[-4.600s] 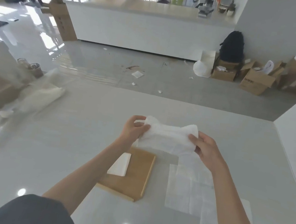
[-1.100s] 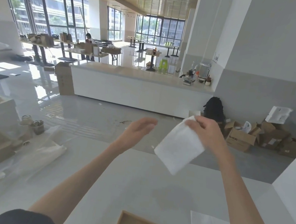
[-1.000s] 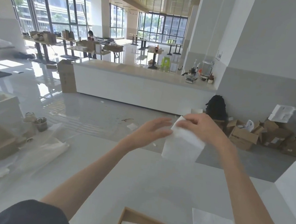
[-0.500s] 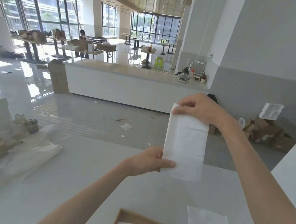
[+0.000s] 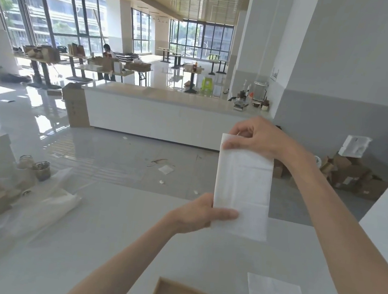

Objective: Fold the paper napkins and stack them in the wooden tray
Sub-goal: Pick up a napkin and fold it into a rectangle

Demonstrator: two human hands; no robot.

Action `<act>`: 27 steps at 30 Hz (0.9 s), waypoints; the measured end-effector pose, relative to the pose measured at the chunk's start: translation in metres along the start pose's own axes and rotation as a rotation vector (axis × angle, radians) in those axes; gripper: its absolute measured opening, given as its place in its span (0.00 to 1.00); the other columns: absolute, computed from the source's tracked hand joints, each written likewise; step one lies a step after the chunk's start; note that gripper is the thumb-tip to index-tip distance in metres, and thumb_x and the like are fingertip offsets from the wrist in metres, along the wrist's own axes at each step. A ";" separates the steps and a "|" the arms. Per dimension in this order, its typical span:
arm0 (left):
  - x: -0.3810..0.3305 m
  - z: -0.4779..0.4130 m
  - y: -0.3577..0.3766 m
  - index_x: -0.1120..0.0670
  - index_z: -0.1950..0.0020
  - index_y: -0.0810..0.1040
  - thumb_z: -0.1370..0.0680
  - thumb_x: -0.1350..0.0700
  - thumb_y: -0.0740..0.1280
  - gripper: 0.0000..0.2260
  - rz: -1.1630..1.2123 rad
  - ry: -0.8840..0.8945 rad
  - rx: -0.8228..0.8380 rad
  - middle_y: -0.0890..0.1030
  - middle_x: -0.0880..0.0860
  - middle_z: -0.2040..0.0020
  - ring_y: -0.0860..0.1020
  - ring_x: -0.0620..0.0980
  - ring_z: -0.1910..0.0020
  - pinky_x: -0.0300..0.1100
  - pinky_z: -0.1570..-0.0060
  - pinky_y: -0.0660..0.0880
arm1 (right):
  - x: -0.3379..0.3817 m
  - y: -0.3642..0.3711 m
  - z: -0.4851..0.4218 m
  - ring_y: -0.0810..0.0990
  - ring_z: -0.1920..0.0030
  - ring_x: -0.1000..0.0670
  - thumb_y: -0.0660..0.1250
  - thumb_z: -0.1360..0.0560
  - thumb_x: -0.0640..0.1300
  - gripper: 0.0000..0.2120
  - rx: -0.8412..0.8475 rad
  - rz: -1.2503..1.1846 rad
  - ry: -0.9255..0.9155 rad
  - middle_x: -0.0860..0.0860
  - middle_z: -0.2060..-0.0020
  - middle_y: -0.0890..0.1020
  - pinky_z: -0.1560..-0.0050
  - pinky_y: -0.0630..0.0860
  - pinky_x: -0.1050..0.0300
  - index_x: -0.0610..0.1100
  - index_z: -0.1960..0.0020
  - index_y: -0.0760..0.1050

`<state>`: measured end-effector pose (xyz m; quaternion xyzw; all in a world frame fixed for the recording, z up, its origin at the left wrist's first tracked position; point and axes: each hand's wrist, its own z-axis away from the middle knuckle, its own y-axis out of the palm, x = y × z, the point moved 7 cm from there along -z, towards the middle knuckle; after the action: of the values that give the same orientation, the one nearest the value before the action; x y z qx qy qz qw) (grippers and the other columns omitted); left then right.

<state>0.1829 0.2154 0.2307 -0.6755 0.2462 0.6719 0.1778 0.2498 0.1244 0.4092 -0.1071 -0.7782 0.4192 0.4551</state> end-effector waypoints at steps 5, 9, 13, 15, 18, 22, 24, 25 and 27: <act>-0.039 -0.001 -0.008 0.59 0.41 0.81 0.19 0.49 0.63 0.16 0.078 0.106 -0.122 0.84 0.56 0.45 0.81 0.56 0.46 0.50 0.45 0.77 | -0.012 0.010 0.004 0.83 0.66 0.56 0.77 0.30 0.59 0.10 0.049 -0.018 0.038 0.50 0.62 0.88 0.63 0.76 0.63 0.53 0.57 0.84; -0.048 -0.009 -0.019 0.64 0.45 0.80 0.17 0.47 0.64 0.19 0.056 0.148 -0.304 0.80 0.63 0.50 0.76 0.60 0.51 0.51 0.55 0.71 | -0.032 -0.005 0.008 0.79 0.67 0.65 0.69 0.30 0.70 0.18 -0.194 0.006 0.079 0.61 0.65 0.85 0.62 0.72 0.62 0.57 0.55 0.84; -0.047 -0.006 -0.033 0.60 0.43 0.79 0.15 0.51 0.61 0.14 0.109 0.154 -0.382 0.83 0.56 0.52 0.81 0.52 0.57 0.41 0.64 0.76 | -0.101 0.019 0.039 0.85 0.62 0.54 0.60 0.32 0.80 0.39 -0.297 -0.524 0.341 0.53 0.61 0.88 0.59 0.79 0.54 0.47 0.45 0.86; -0.046 -0.004 -0.038 0.59 0.43 0.79 0.15 0.52 0.60 0.12 0.128 0.156 -0.394 0.85 0.52 0.54 0.83 0.47 0.59 0.37 0.67 0.77 | -0.122 0.058 0.051 0.87 0.49 0.48 0.61 0.36 0.82 0.41 -0.159 -0.659 0.395 0.48 0.48 0.88 0.49 0.81 0.51 0.50 0.43 0.85; -0.043 -0.005 -0.041 0.59 0.41 0.79 0.15 0.53 0.60 0.12 0.099 0.142 -0.388 0.86 0.52 0.53 0.84 0.47 0.58 0.37 0.65 0.78 | -0.124 0.088 0.058 0.86 0.45 0.47 0.73 0.35 0.72 0.29 -0.189 -0.748 0.313 0.49 0.46 0.88 0.51 0.83 0.57 0.52 0.45 0.86; -0.043 -0.005 -0.051 0.60 0.44 0.82 0.15 0.51 0.62 0.14 0.039 0.126 -0.441 0.86 0.53 0.51 0.85 0.50 0.55 0.39 0.62 0.79 | -0.118 0.090 0.054 0.87 0.50 0.49 0.75 0.28 0.56 0.16 -0.317 -0.753 0.245 0.48 0.49 0.88 0.54 0.83 0.58 0.46 0.46 0.86; -0.045 -0.003 -0.058 0.57 0.50 0.83 0.16 0.50 0.63 0.13 -0.044 0.131 -0.492 0.86 0.49 0.57 0.84 0.47 0.59 0.38 0.64 0.78 | -0.120 0.089 0.051 0.87 0.50 0.49 0.73 0.24 0.51 0.13 -0.329 -0.750 0.248 0.47 0.50 0.89 0.56 0.82 0.59 0.43 0.45 0.85; -0.046 -0.002 -0.061 0.56 0.52 0.83 0.16 0.50 0.63 0.13 -0.086 0.132 -0.508 0.86 0.48 0.59 0.83 0.46 0.61 0.38 0.65 0.77 | -0.121 0.089 0.050 0.87 0.50 0.48 0.73 0.23 0.50 0.13 -0.342 -0.750 0.254 0.47 0.50 0.89 0.56 0.82 0.58 0.42 0.44 0.85; -0.046 -0.004 -0.065 0.58 0.49 0.83 0.16 0.51 0.63 0.14 -0.143 0.120 -0.514 0.85 0.49 0.58 0.82 0.48 0.61 0.42 0.62 0.78 | -0.124 0.086 0.048 0.86 0.51 0.48 0.72 0.22 0.48 0.12 -0.379 -0.750 0.259 0.47 0.51 0.88 0.53 0.83 0.55 0.40 0.45 0.84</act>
<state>0.2243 0.2706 0.2705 -0.7529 0.0295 0.6567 0.0327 0.2629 0.0837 0.2575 0.0493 -0.7629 0.0580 0.6420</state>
